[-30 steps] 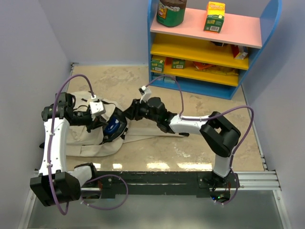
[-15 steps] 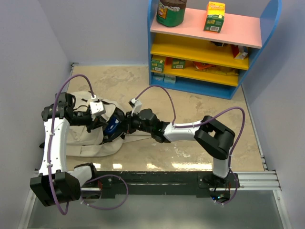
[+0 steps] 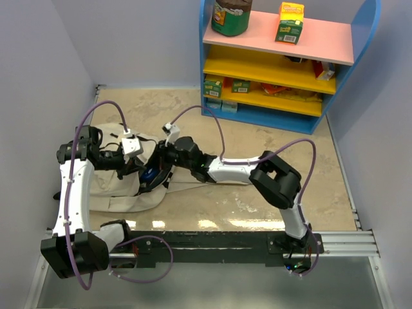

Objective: Pack the student bag
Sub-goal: Place the stationery in the student bag.

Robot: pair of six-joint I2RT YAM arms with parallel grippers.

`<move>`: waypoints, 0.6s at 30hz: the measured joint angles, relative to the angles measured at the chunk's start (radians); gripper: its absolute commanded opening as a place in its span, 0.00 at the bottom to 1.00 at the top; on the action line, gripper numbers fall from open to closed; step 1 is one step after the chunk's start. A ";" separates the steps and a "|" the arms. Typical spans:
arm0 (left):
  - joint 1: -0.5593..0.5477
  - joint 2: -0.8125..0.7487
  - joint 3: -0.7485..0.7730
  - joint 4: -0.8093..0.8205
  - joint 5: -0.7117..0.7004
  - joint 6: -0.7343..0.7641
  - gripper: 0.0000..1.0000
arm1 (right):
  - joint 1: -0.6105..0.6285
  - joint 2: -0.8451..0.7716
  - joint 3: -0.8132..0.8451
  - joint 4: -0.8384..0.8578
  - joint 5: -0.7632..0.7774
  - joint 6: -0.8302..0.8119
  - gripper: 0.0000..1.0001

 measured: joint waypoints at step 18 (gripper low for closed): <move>0.000 -0.003 0.000 0.000 -0.002 0.003 0.02 | -0.005 -0.156 -0.327 0.042 0.018 -0.015 0.00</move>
